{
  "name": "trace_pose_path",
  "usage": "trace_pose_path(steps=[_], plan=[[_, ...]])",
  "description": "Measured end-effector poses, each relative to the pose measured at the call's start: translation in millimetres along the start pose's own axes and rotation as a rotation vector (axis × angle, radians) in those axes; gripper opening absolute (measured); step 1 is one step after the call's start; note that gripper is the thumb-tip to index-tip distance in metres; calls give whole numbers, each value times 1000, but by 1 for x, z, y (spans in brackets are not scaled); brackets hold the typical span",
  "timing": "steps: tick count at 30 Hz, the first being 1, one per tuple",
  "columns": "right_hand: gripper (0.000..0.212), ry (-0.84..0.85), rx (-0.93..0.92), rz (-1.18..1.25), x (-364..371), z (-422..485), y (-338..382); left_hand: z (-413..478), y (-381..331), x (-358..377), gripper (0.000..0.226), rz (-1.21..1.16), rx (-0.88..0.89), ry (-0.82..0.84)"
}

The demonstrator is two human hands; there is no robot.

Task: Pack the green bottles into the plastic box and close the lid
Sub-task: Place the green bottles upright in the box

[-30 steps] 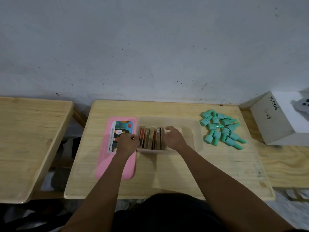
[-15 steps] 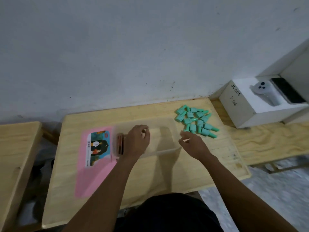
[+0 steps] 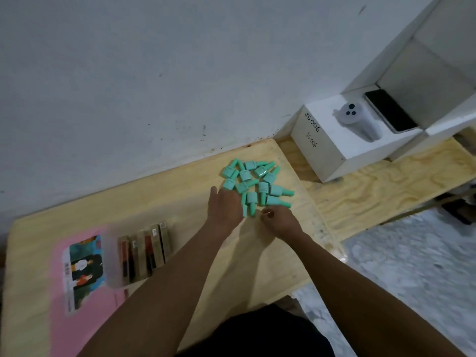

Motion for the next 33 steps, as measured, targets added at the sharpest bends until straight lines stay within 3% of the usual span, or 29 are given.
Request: trace_pose_path(steps=[4, 12, 16, 19, 23, 25, 27, 33], plan=[[27, -10, 71, 22, 1, 12, 11, 24, -6, 15, 25, 19, -93, 91], [36, 6, 147, -4, 16, 20, 18, 37, -5, 32, 16, -231, -271, 172], [35, 2, 182, 119, 17, 19, 24, 41, 1, 30, 19, -424, -338, 204], [34, -19, 198, 179, 18, 19, 26, 41, 1, 11, 24, -788, -334, 185], [33, 3, 212, 141, 17, 18, 26, 23, 9, -9, 27, -1615, -605, 183], [33, 0, 204, 140, 14, 17, 24, 13, 16, -14, 28, -1798, -630, 252], [28, -27, 167, 150, 9, 13, 22, 4, 27, -19, 24, -1846, -599, 267], [26, -177, 73, 231, -20, -10, 12, -22, 64, -32, 22, -1748, -552, 49]])
Point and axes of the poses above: each hand's wrist, its own z-axis towards the middle knuckle, its own x-axis out of the palm, y = z × x, the point moved 5 cm from there along z, towards the middle knuckle, and after that the axes turned 11 degrees about -z, right-handed, at the moved point
